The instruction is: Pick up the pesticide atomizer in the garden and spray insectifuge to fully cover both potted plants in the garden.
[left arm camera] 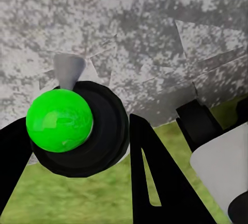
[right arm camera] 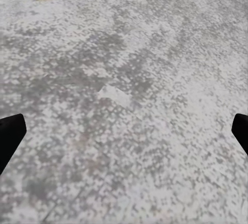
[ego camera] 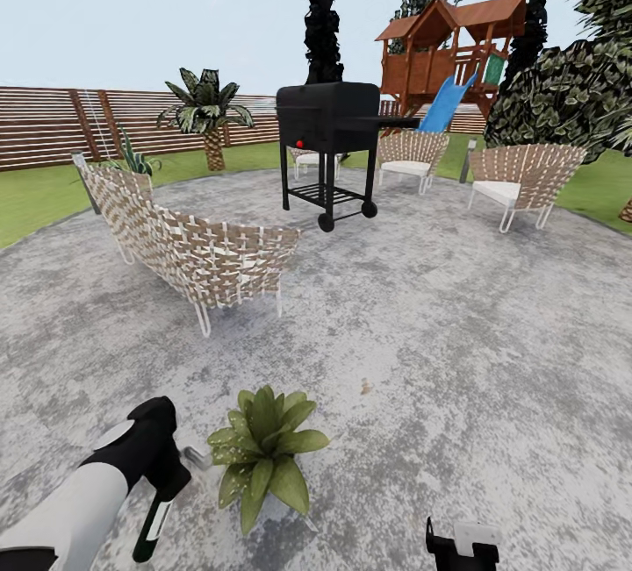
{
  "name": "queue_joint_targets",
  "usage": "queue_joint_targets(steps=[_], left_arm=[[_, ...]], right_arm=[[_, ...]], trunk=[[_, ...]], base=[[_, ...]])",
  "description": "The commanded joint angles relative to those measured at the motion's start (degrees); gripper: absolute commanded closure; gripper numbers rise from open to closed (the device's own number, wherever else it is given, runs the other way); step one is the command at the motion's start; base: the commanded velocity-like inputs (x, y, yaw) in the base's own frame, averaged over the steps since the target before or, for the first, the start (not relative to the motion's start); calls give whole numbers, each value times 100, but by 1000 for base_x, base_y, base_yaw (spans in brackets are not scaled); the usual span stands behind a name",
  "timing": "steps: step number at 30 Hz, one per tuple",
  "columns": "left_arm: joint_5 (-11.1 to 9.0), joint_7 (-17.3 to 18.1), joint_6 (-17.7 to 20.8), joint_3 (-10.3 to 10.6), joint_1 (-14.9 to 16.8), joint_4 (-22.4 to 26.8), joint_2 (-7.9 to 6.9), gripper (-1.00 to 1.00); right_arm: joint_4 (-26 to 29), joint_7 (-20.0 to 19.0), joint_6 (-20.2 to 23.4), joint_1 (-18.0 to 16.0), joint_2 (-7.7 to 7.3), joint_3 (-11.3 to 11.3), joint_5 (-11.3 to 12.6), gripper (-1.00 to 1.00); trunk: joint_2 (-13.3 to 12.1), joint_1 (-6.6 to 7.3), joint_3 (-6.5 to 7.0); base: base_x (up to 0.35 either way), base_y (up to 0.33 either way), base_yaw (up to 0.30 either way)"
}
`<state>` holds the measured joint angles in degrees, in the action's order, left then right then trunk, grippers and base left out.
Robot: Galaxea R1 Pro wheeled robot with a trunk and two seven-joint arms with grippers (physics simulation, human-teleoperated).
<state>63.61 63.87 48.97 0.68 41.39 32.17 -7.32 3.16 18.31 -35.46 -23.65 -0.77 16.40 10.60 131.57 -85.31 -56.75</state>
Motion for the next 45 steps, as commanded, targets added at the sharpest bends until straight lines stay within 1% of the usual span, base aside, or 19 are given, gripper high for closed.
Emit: queue_joint_targets(steps=[1,7,13,17,26,33,41,45], left_arm=[[38,48,34,8,1,9,7,100],[38,46,40,-9,-1,16,38,100],[40,36,49,-5,-3,26,55,100],[46,-137,58,-3,0,21,49,100],[59,-182,60,-24,-8,9,46,100],[55,-182,60,-15,-9,9,47,100],[84,-182,60,9,-13,-49,47,100],[90,-182,60,6,-17,-14,47,100]], right_arm=[[0,15,-13,-2,-1,49,48,-100],[0,17,-13,-1,-2,53,47,-100],[0,15,-13,-1,-2,49,47,-100],[0,20,-13,-3,5,55,47,-100],[0,17,-13,-2,8,56,47,-100],[0,15,-13,-2,12,56,47,-100],[0,15,-13,0,16,56,47,-100],[0,8,-13,0,5,56,40,-100]], trunk=[[2,1,-5],[2,1,-5],[2,1,-5],[2,1,-5],[2,1,-5],[2,1,-5],[2,1,-5],[2,1,-5]], base=[[0,0,86],[0,-8,246],[0,-233,44],[9,-270,98],[212,-183,271],[31,-13,60],[0,0,252],[0,-187,104]])
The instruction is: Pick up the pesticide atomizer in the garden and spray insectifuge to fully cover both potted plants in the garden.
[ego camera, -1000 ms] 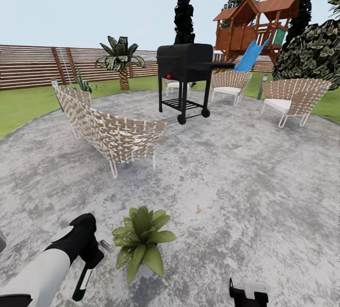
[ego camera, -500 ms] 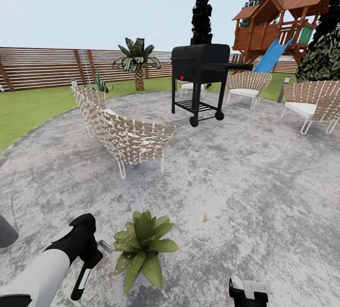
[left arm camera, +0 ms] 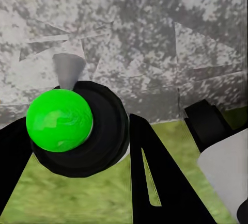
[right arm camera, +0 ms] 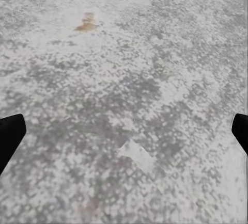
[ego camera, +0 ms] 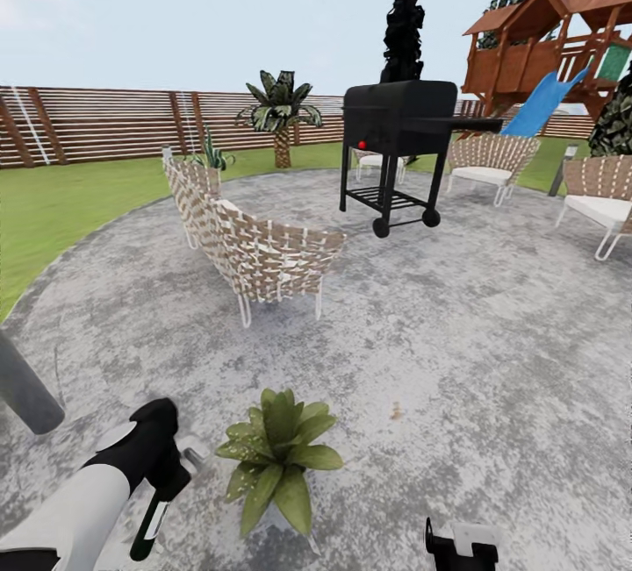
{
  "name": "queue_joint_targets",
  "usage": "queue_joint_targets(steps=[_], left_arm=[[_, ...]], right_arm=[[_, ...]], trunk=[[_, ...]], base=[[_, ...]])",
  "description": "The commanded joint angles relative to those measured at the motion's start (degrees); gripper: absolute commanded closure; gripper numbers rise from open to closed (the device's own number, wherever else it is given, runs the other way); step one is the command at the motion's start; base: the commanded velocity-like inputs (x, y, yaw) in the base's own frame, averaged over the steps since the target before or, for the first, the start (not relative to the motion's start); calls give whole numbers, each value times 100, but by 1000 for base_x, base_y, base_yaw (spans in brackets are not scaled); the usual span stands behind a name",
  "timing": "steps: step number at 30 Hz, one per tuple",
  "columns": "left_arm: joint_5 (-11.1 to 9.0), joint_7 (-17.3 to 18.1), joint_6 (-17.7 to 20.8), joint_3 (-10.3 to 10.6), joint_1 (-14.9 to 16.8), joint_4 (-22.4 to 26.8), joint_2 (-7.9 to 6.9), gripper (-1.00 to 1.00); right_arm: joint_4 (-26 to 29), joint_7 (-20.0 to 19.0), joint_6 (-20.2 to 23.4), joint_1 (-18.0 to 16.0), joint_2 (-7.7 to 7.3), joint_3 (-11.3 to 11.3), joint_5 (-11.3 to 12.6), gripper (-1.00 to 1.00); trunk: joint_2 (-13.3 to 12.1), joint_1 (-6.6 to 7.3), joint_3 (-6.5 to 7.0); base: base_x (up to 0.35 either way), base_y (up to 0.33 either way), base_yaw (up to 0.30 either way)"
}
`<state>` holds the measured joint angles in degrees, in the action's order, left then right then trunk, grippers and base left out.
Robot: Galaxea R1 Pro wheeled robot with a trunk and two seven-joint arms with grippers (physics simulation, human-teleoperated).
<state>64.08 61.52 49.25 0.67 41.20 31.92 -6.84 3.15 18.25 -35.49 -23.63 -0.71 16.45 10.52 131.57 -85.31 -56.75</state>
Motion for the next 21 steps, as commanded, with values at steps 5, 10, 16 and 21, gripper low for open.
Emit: queue_joint_targets(steps=[5,10,16,21], left_arm=[[34,53,32,-4,5,32,0,100],[34,53,32,-5,10,34,-1,100],[18,61,32,16,11,49,7,100],[20,54,32,18,11,46,8,100]], right_arm=[[1,3,-10,-3,-13,51,30,-100],[1,9,-10,-5,-9,54,37,-100],[9,20,-10,-5,8,59,46,-100],[5,17,-10,-3,10,60,47,-100]], trunk=[[2,1,-5],[2,1,-5],[2,1,-5],[2,1,-5]], base=[[-33,-268,5],[-123,-267,0],[-86,-262,159],[-2,-263,276]])
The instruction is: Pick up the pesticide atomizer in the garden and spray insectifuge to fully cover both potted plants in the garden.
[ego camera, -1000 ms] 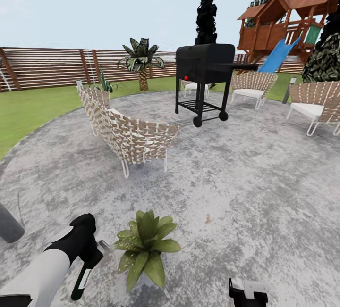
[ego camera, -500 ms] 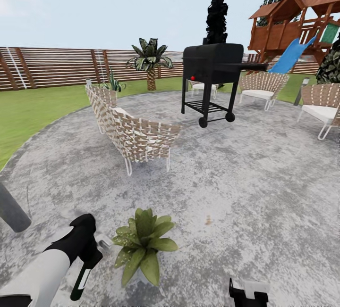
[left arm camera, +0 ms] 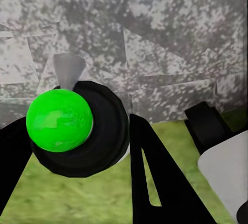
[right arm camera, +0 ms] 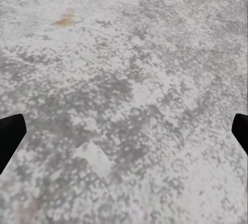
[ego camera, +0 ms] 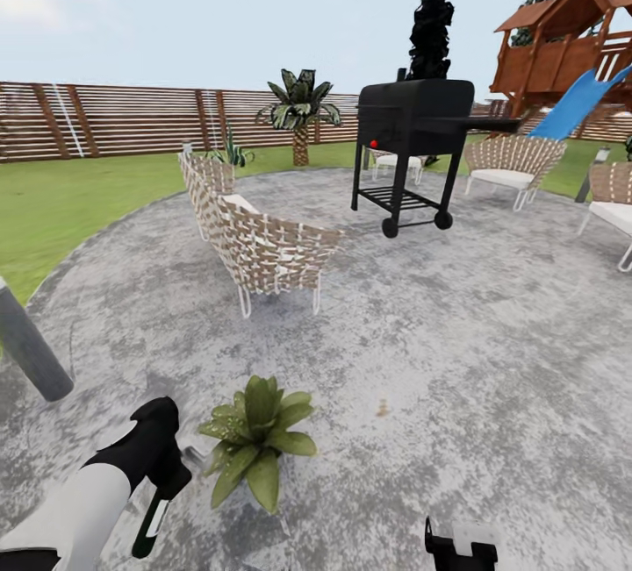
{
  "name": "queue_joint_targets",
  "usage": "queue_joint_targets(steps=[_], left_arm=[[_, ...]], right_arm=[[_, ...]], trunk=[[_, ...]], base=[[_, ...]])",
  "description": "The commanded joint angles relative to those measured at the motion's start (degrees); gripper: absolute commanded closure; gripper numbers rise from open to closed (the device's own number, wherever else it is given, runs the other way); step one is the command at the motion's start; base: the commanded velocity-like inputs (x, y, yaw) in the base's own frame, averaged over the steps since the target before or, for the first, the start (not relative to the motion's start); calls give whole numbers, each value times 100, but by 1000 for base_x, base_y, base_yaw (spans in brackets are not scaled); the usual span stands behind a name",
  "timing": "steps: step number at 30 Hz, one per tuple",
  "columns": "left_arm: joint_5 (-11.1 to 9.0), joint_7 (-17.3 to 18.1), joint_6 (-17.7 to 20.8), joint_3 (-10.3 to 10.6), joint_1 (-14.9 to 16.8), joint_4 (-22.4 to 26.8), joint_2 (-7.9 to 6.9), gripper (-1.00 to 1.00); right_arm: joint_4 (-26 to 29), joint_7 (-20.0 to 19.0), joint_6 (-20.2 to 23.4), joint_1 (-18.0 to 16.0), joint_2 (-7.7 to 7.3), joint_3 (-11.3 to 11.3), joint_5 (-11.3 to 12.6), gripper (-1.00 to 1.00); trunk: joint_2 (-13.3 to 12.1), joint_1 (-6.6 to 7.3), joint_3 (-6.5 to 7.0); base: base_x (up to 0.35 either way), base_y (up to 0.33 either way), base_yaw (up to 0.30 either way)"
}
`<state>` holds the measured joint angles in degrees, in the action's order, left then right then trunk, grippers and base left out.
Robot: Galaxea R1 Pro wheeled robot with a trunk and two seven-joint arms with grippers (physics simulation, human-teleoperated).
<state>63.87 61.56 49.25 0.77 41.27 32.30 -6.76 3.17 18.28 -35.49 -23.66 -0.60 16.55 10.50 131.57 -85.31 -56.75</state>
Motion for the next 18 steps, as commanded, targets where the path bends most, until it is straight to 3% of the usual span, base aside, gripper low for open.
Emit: queue_joint_targets(steps=[1,5,7,10,11,13,18], left_arm=[[55,57,32,10,4,-7,0,100],[70,113,43,63,39,-78,-4,100],[75,336,25,98,62,-91,5,100],[201,838,28,463,59,-58,2,100],[267,1157,28,703,52,-34,-16,100],[295,1353,8,851,5,-19,-68,100],[301,1347,-17,895,-30,-28,-97,100]], right_arm=[[2,16,-10,0,-1,50,48,-100],[-1,18,-10,-1,-1,50,48,-100],[-1,14,-10,0,-1,50,48,-100],[-1,16,-10,0,-3,50,48,-100],[-1,17,-10,0,-2,50,48,-100],[-1,18,-10,-1,-2,50,48,-100],[-1,18,-10,1,-1,50,48,-100]], trunk=[[2,1,-5],[2,1,-5],[2,1,-5],[2,1,-5],[2,1,-5],[2,1,-5],[2,1,-5]], base=[[0,-263,277],[6,-117,139],[1,-10,12],[0,-2,2],[0,0,0],[0,0,33],[0,0,218]])
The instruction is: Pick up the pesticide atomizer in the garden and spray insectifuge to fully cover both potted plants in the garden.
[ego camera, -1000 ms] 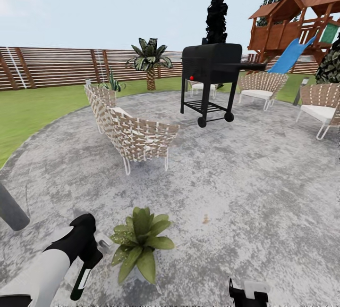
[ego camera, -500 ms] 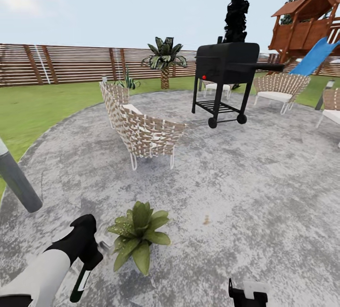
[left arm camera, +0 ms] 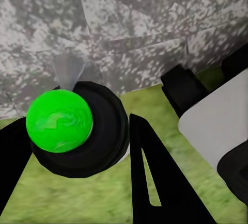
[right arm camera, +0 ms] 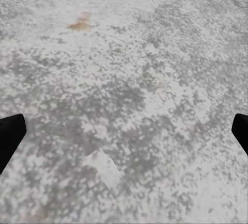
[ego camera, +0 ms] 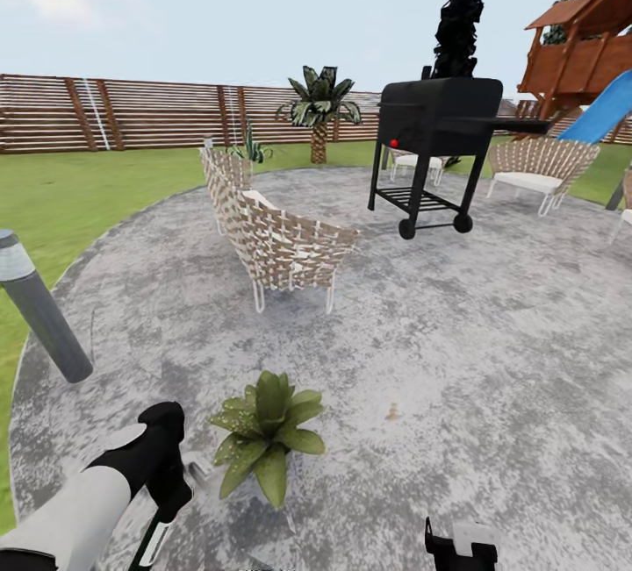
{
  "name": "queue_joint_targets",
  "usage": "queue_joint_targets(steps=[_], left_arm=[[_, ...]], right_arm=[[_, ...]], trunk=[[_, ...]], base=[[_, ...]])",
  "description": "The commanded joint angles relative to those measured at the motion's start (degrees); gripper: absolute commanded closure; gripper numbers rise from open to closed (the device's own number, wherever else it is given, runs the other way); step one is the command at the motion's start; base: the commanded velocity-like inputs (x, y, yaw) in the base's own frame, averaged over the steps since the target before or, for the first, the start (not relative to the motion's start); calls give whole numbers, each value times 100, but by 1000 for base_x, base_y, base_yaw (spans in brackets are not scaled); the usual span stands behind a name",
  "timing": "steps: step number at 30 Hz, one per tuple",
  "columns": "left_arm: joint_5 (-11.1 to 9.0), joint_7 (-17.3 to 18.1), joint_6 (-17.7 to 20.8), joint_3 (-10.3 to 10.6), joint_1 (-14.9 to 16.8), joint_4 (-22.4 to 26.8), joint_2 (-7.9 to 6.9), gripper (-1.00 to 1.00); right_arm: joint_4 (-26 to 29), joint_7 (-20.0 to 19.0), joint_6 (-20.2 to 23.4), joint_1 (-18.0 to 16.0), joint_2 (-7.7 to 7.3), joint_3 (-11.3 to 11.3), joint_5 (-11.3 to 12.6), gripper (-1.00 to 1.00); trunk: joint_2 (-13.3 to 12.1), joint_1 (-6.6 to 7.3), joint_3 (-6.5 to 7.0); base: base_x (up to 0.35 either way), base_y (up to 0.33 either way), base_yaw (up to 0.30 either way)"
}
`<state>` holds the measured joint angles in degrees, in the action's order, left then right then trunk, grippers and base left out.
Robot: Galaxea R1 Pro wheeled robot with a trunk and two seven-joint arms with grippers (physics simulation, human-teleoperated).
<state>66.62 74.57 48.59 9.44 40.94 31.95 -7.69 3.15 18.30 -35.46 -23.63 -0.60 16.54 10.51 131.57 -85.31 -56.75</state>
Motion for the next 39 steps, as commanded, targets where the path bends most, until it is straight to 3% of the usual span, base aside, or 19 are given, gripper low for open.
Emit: queue_joint_targets(steps=[1,13,26,32,39], left_arm=[[22,39,49,28,2,15,-1,100],[18,-295,98,-2,10,31,83,100],[18,-303,106,-32,10,38,67,100],[10,-328,105,-36,21,54,77,100],[-55,-621,107,-59,38,49,84,100]], right_arm=[[1,16,-13,-3,-1,51,48,-100],[1,13,-13,-1,-1,51,48,-100],[1,13,-13,-1,-1,51,48,-100],[1,10,-13,-1,-1,51,48,-100],[1,13,-13,-2,-1,51,48,-100]], trunk=[[2,1,-5],[2,1,-5],[2,1,-5],[2,1,-5],[2,1,-5]], base=[[0,0,273],[-18,-127,111],[-47,-46,239],[-66,-68,27],[33,-179,1]])
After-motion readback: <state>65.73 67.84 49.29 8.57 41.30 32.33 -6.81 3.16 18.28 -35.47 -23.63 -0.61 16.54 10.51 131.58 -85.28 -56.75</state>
